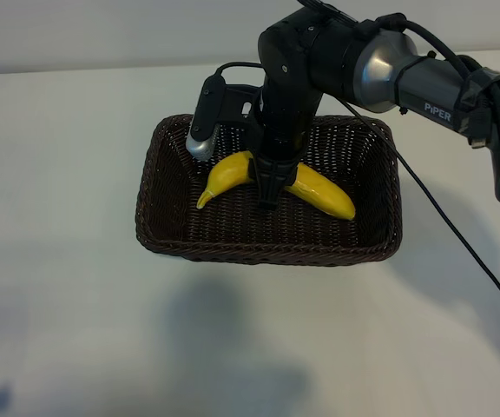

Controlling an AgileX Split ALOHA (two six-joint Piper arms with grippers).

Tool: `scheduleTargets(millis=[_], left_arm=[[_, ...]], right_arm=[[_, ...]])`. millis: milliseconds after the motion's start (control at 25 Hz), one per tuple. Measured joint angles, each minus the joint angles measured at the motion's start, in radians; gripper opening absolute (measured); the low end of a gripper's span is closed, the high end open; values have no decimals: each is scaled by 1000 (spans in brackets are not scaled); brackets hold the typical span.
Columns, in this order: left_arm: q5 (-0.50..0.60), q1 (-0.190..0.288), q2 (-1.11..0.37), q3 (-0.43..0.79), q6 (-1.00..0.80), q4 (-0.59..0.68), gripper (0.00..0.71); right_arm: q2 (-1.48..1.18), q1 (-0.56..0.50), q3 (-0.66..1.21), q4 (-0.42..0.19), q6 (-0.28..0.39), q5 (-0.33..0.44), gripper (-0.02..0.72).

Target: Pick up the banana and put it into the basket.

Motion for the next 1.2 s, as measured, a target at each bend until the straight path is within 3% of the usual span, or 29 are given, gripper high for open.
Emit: scheduleTargets(millis=[160,280,520,720,1000,1200], left_arm=[[0,0,0,0,0,0,575],[0,0,0,0,0,0,575],[0,0,0,0,-1,0,575],[0,0,0,0,-1,0,575],[0,0,0,0,-1,0,575],[0,0,0,0,-1,0,575]], right_arm=[[-2,0,0,6,0,3,595],[-11,0,-1,35,6,19,635],[-25,3,-104,50,149,140,634],[-25,-5,-233,33,212,229,618],[-27,-98,-289,39,306,222,607],[-27,-203,-290,38,440,211,607]])
